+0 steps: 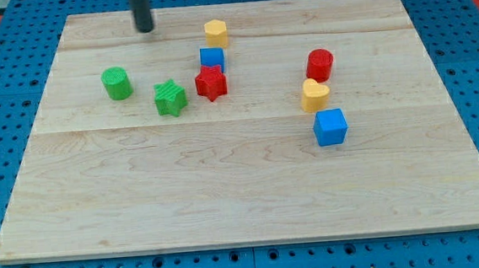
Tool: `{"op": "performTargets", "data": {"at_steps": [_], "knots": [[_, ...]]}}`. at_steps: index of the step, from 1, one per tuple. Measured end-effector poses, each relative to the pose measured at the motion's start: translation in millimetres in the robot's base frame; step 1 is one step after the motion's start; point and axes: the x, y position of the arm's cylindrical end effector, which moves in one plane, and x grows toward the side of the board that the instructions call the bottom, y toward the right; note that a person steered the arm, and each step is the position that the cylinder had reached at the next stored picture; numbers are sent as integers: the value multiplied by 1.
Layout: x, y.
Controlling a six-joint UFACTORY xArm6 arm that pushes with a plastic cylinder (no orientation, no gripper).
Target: Keep the green circle vertically above the yellow hexagon
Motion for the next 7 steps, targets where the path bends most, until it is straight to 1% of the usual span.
{"op": "performTargets", "data": {"at_steps": [1, 2, 3, 4, 5, 6, 7], "knots": [[91, -36], [144, -37], [121, -26], [90, 5], [88, 20], [102, 24], [99, 44]]}}
